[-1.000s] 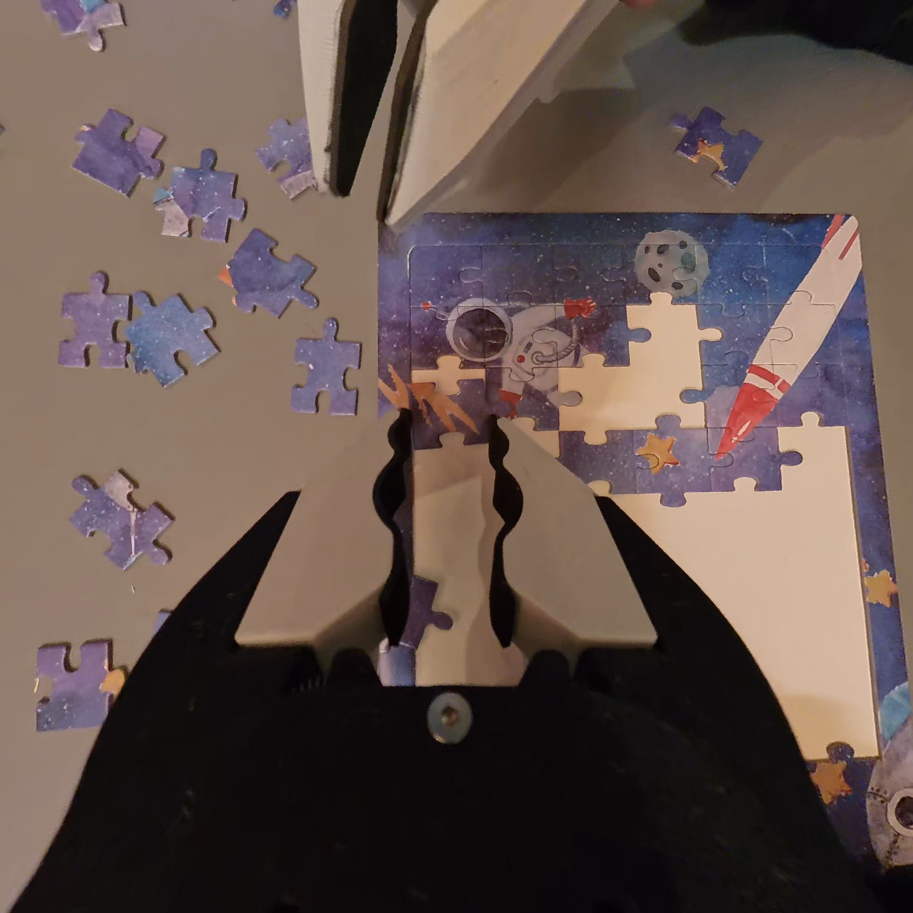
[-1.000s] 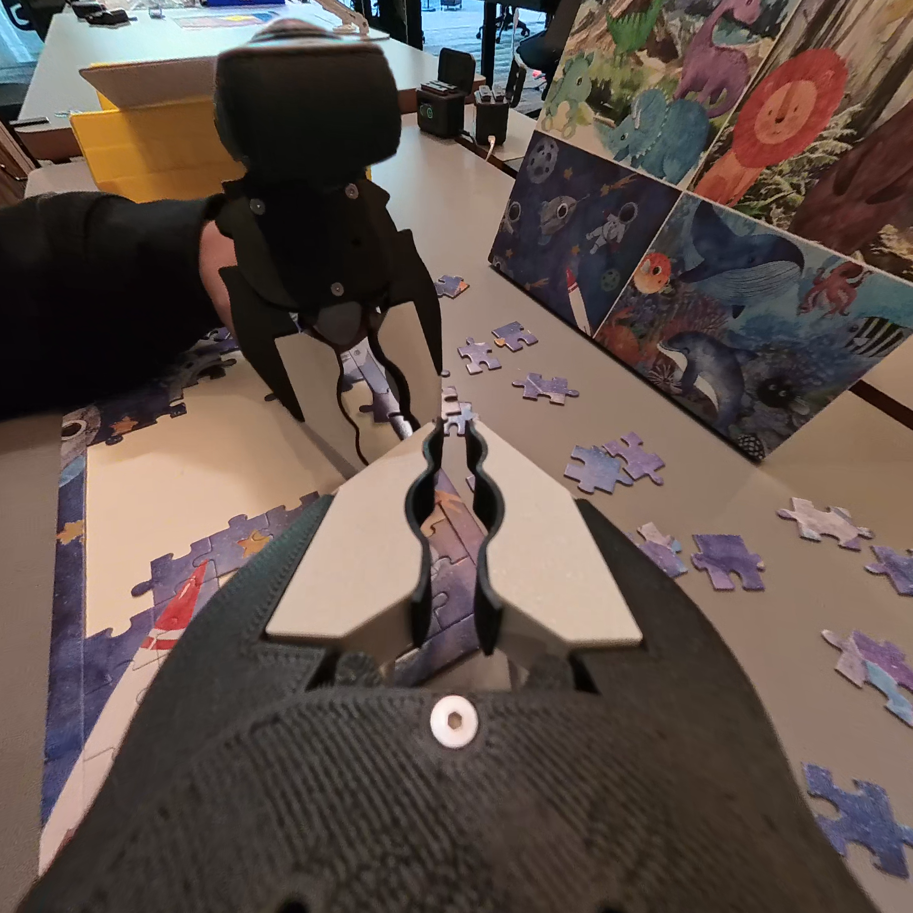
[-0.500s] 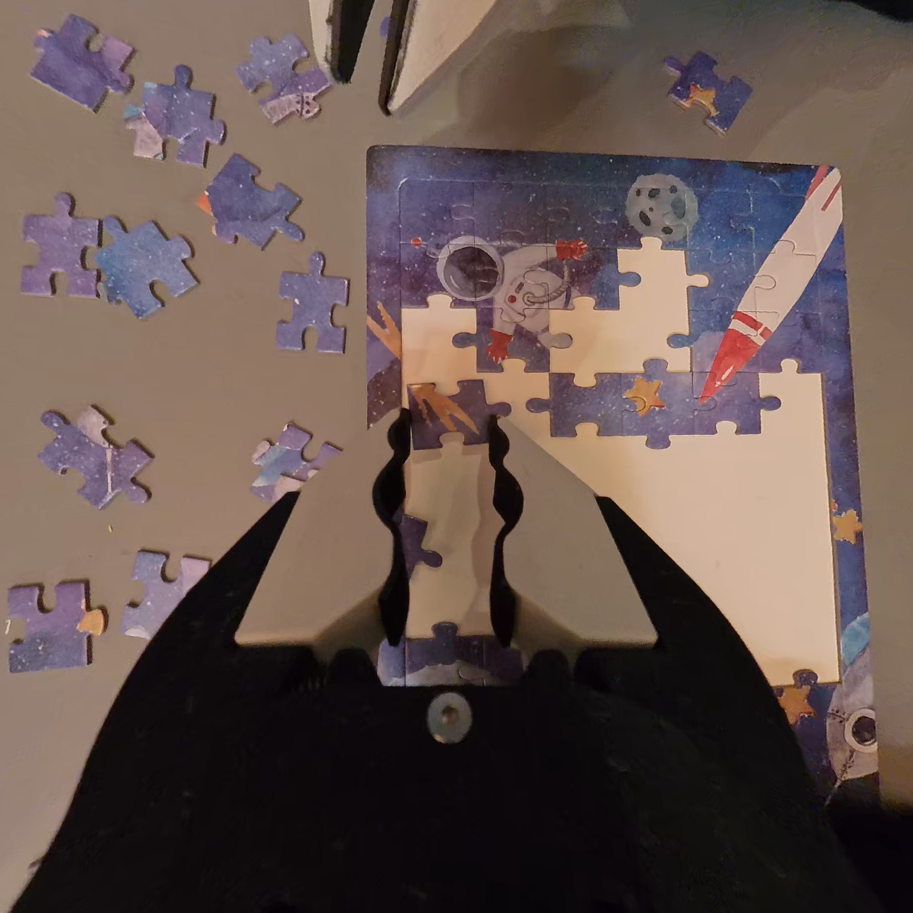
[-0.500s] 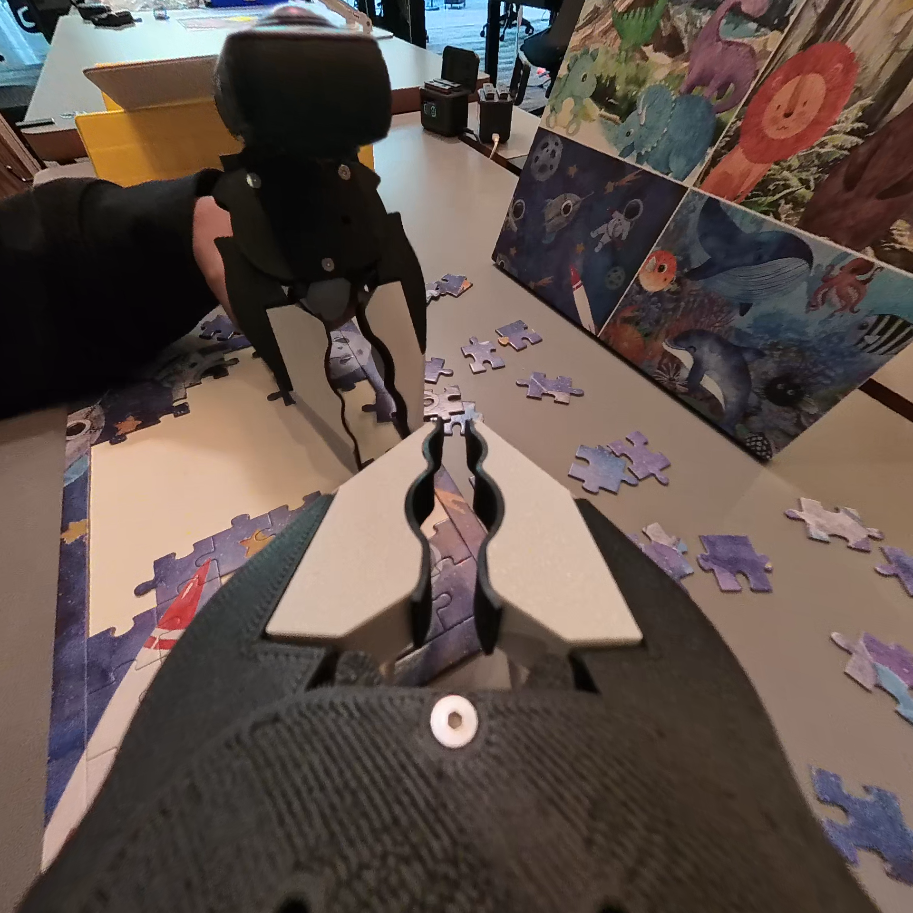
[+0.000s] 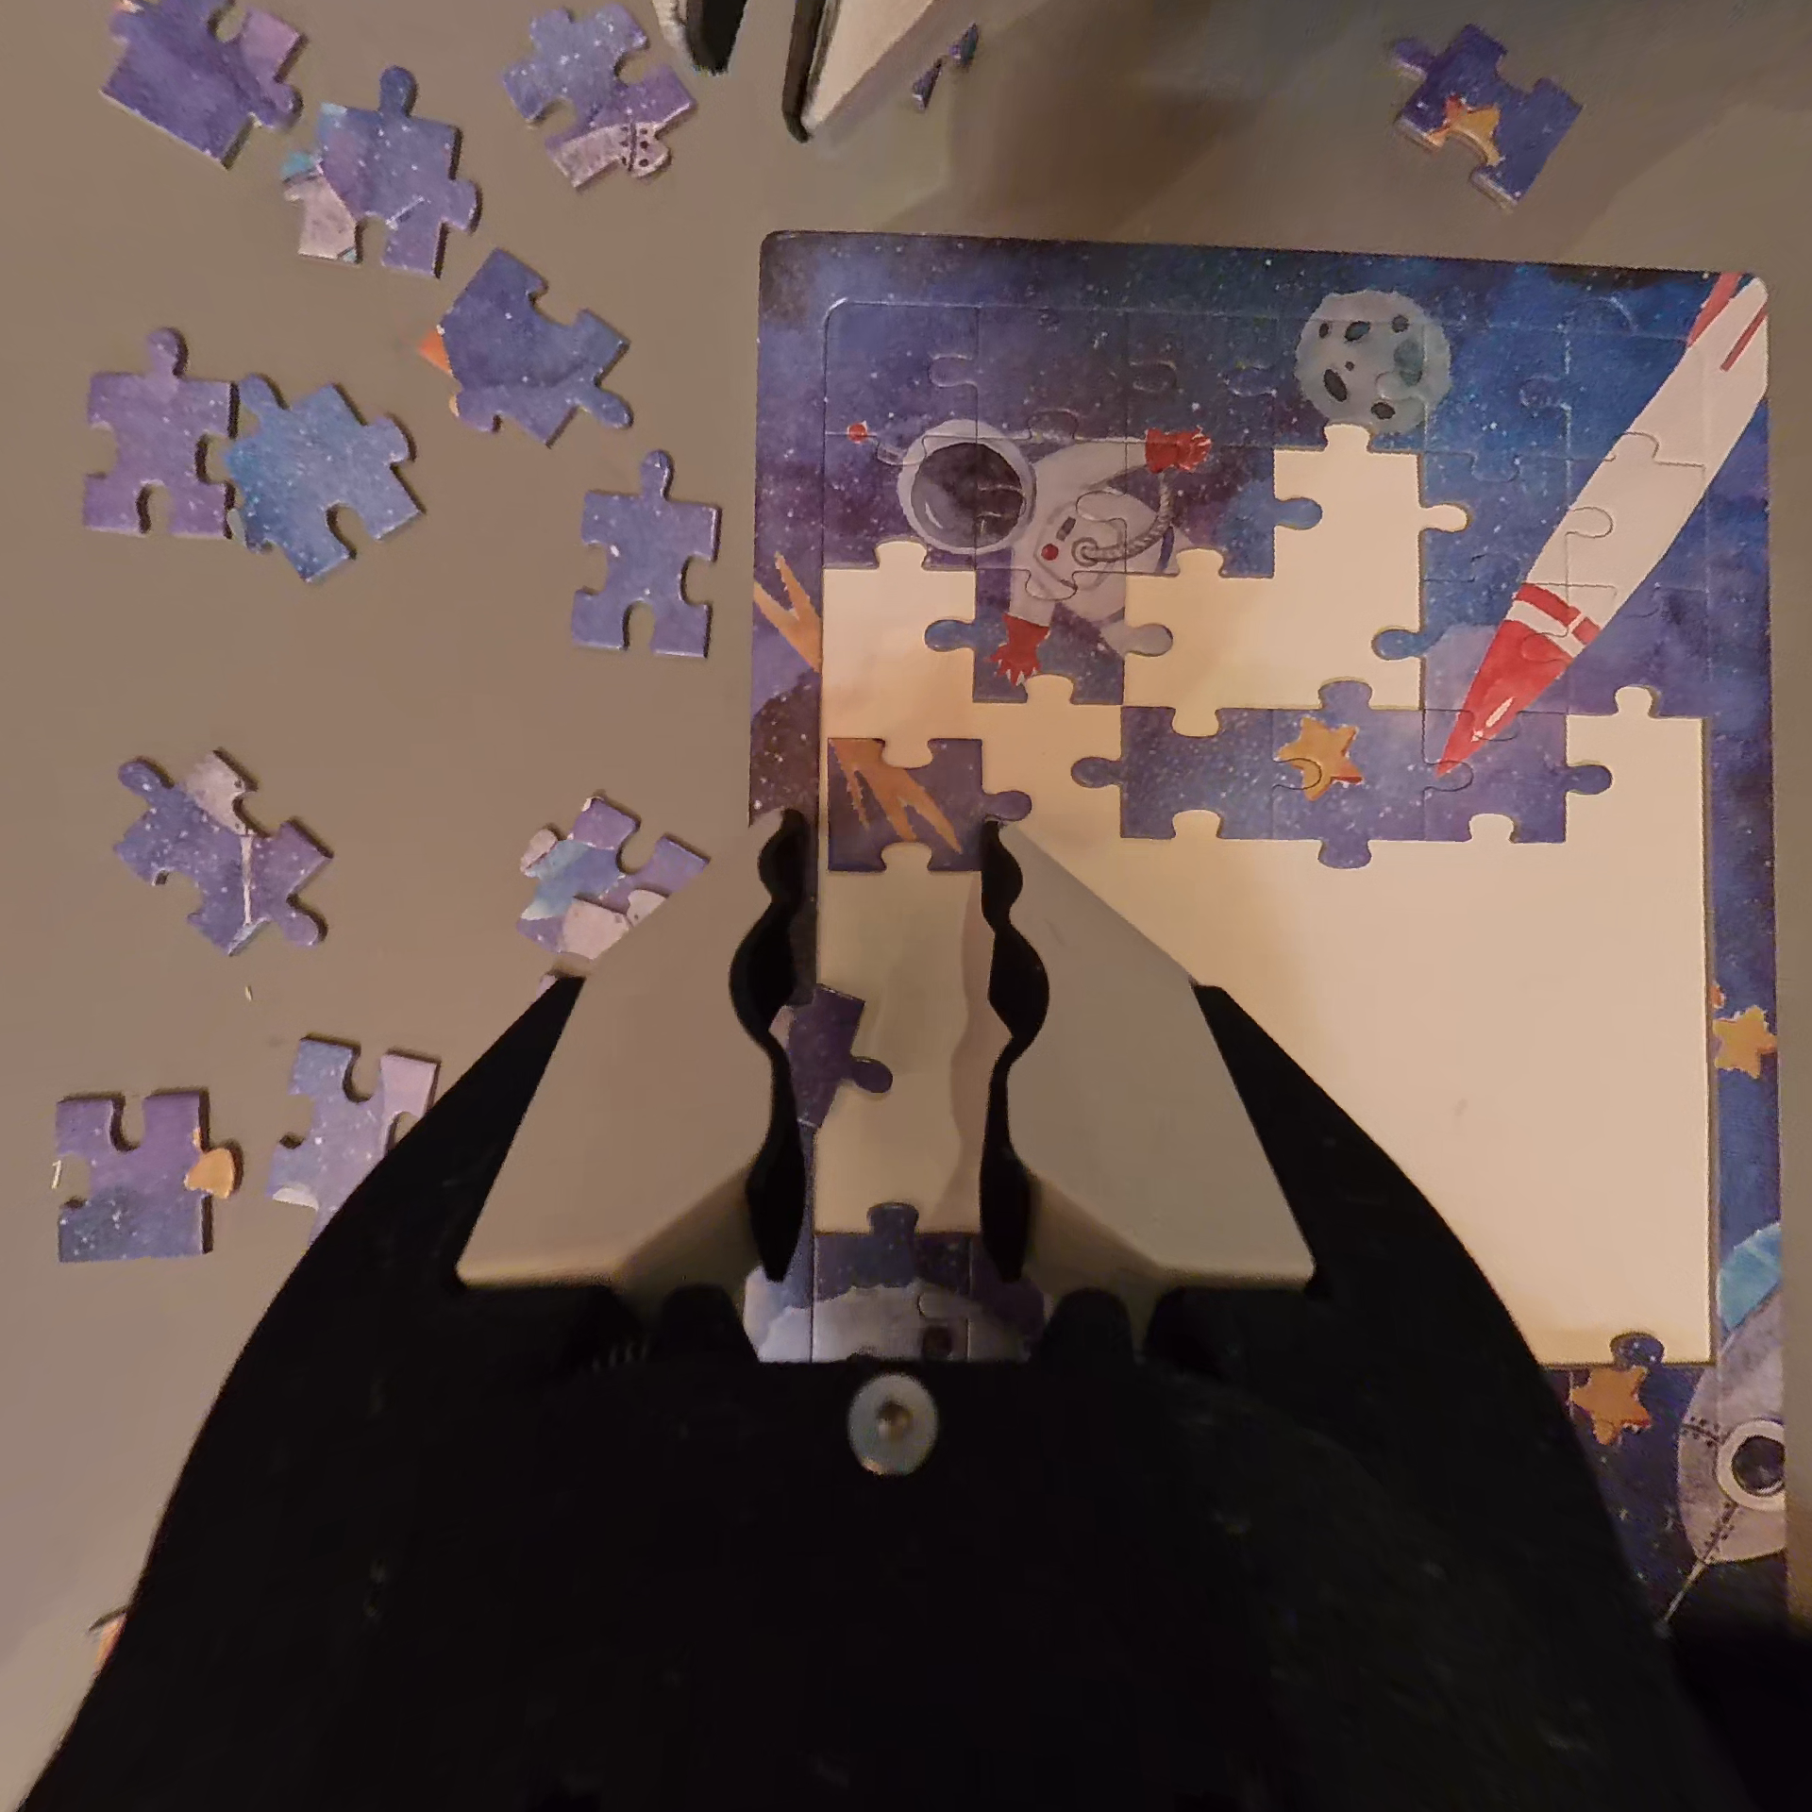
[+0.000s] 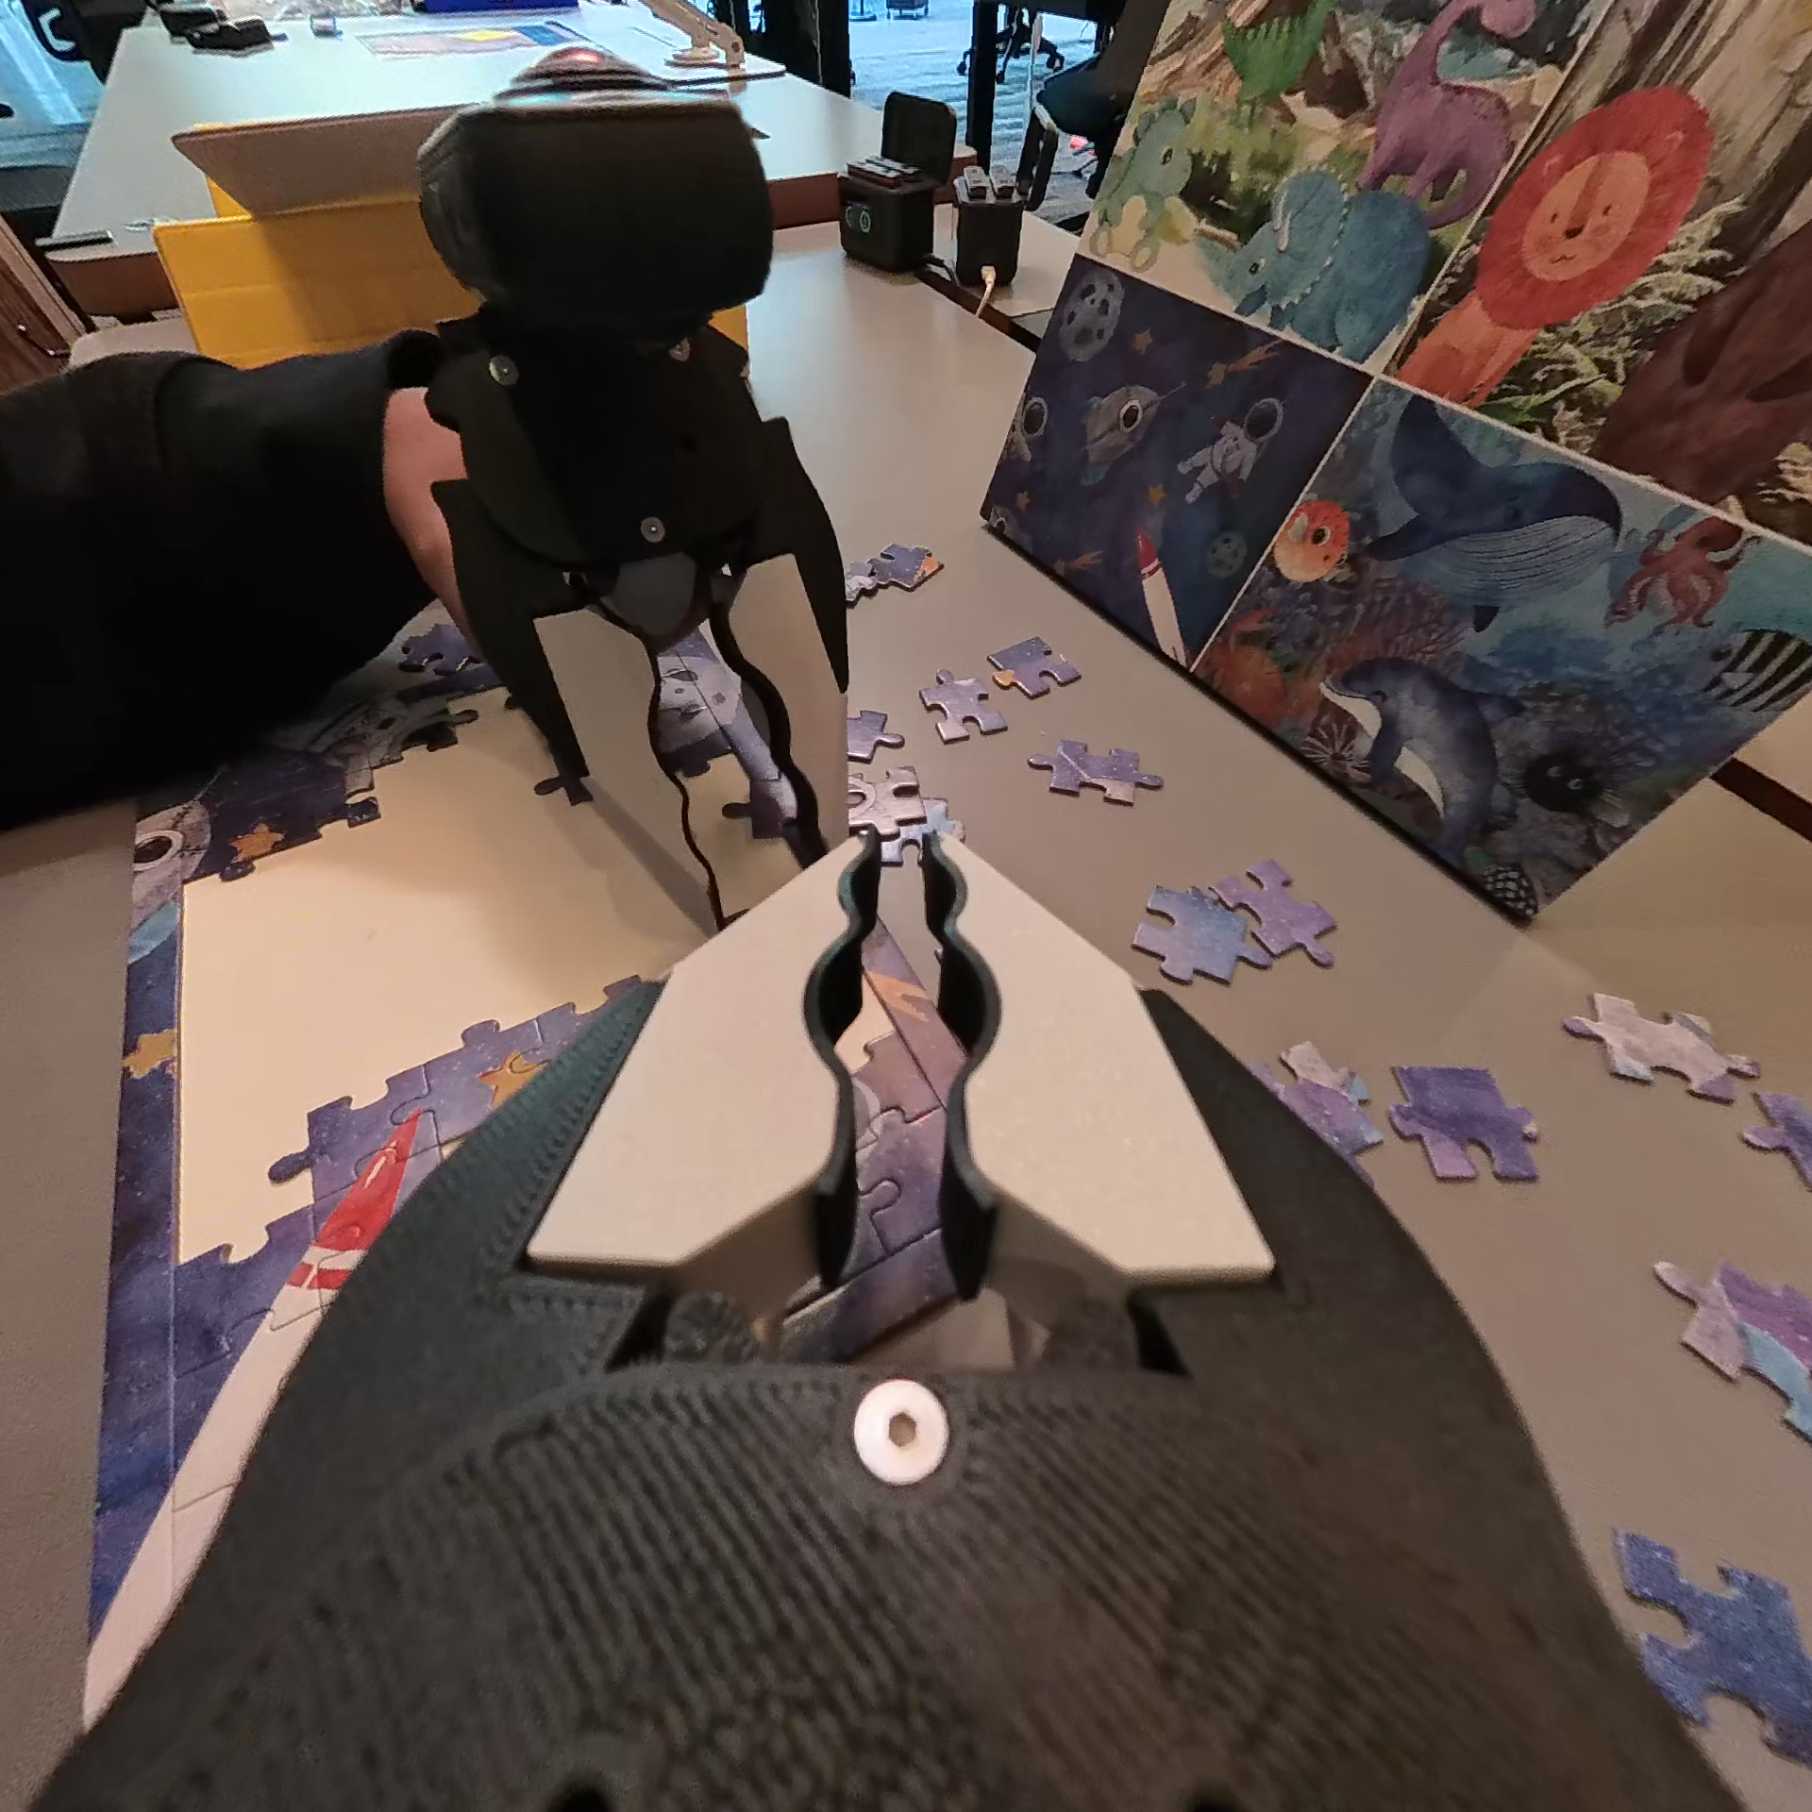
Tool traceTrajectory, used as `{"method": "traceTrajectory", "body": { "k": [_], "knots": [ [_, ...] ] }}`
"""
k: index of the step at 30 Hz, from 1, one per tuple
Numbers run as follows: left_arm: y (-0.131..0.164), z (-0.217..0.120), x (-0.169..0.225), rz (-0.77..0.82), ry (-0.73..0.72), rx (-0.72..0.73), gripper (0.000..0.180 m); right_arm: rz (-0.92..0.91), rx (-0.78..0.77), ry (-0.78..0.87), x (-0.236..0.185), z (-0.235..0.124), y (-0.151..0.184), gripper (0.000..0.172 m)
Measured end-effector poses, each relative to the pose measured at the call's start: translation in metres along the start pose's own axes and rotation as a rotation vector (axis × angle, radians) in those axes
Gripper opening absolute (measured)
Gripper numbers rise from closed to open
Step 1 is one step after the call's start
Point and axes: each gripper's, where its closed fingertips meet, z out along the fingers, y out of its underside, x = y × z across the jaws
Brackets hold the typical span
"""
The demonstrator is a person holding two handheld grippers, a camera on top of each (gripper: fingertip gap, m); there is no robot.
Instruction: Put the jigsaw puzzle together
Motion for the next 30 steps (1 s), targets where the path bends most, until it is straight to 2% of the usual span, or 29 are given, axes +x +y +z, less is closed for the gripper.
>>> {"method": "traceTrajectory", "body": {
  "k": [19,30],
  "knots": [
    [-0.011,-0.01,-0.009,0.0,-0.076,0.085,0.037,0.002,-0.002,-0.025,-0.003,0.006,0.004,0.007],
    [-0.021,-0.019,-0.017,0.01,-0.135,0.167,0.037,-0.091,-0.03,0.004,0.008,0.023,0.017,0.011]
  ]
}}
